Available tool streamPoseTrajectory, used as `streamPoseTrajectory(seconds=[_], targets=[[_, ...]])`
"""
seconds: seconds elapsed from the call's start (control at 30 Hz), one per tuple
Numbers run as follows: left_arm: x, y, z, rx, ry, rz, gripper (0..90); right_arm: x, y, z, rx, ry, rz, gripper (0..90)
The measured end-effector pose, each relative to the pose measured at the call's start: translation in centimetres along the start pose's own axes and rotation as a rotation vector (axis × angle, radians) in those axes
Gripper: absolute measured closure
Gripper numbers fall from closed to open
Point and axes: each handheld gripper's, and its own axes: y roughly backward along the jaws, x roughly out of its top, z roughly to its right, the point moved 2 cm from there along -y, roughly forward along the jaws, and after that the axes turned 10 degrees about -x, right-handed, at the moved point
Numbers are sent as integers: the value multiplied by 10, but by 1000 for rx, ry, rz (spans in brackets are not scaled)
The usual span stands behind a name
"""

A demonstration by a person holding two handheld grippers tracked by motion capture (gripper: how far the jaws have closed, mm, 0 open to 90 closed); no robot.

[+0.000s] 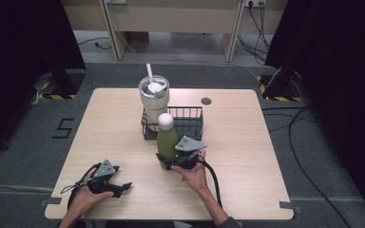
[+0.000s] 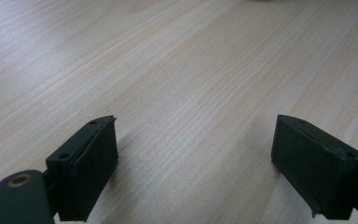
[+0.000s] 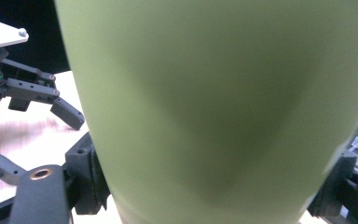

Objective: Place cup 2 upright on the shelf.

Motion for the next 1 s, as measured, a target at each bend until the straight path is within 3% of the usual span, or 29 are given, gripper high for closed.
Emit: streamPoseTrajectory(seconds=[0.17, 0.6, 1.0], targets=[[0, 0, 0, 0, 0, 0, 138, 6, 5, 1, -35, 38, 6, 208], [0, 0, 0, 0, 0, 0, 137, 31, 24, 16, -71, 18, 20, 210], [0, 0, 0, 0, 0, 0, 138, 56, 37, 30, -69, -11, 37, 210]])
